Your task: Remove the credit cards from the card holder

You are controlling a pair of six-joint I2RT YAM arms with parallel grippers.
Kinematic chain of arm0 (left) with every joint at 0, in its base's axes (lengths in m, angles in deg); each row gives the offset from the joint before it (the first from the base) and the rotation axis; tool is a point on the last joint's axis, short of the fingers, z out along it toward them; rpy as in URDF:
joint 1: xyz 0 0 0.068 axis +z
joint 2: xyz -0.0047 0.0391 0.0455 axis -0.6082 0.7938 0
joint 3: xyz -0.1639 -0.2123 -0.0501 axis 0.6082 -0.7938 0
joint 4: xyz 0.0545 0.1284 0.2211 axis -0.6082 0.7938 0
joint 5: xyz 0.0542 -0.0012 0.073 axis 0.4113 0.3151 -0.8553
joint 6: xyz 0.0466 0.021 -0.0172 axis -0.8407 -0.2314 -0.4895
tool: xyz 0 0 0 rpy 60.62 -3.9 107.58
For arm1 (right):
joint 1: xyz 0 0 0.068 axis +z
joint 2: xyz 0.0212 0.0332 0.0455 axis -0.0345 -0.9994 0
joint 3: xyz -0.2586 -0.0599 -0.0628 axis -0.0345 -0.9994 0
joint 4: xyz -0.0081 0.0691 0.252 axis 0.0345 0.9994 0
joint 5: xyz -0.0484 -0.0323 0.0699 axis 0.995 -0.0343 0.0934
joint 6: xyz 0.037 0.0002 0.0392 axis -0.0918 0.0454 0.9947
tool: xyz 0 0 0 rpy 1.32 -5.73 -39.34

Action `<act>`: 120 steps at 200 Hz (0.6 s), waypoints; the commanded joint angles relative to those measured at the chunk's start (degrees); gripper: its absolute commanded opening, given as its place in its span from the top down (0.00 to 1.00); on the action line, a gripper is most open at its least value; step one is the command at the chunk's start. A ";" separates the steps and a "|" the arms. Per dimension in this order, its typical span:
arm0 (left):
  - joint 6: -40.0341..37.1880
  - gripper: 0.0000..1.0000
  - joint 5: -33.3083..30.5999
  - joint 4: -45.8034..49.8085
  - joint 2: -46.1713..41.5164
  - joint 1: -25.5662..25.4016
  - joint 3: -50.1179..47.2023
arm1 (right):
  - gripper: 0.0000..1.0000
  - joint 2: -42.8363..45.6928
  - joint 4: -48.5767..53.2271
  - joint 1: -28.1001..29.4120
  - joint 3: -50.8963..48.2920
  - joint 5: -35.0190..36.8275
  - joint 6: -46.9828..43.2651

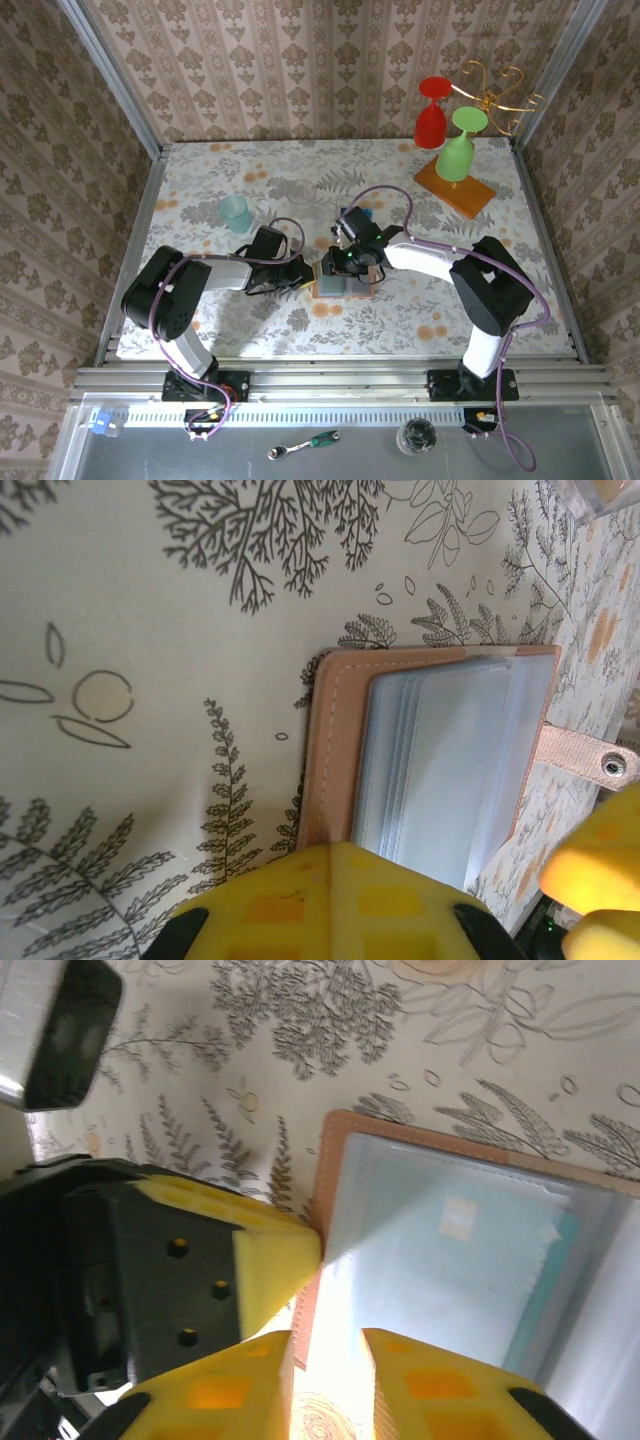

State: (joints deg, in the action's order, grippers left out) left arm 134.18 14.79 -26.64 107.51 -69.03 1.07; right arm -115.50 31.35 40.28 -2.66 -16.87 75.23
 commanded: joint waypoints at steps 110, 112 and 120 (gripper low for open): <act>-1.71 0.93 0.22 2.75 1.79 0.02 1.02 | 0.60 -2.96 5.13 0.04 0.89 3.72 1.96; -1.76 0.93 0.26 2.80 1.82 0.09 1.06 | 0.60 -2.86 5.33 0.09 1.04 3.95 1.84; -1.85 0.93 0.23 3.10 1.86 0.02 1.23 | 0.60 -2.65 6.20 0.02 1.26 4.61 1.53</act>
State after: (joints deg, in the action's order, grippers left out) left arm 133.94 15.62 -26.94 108.08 -68.99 1.37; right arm -118.08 33.19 40.28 -3.01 -15.54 76.62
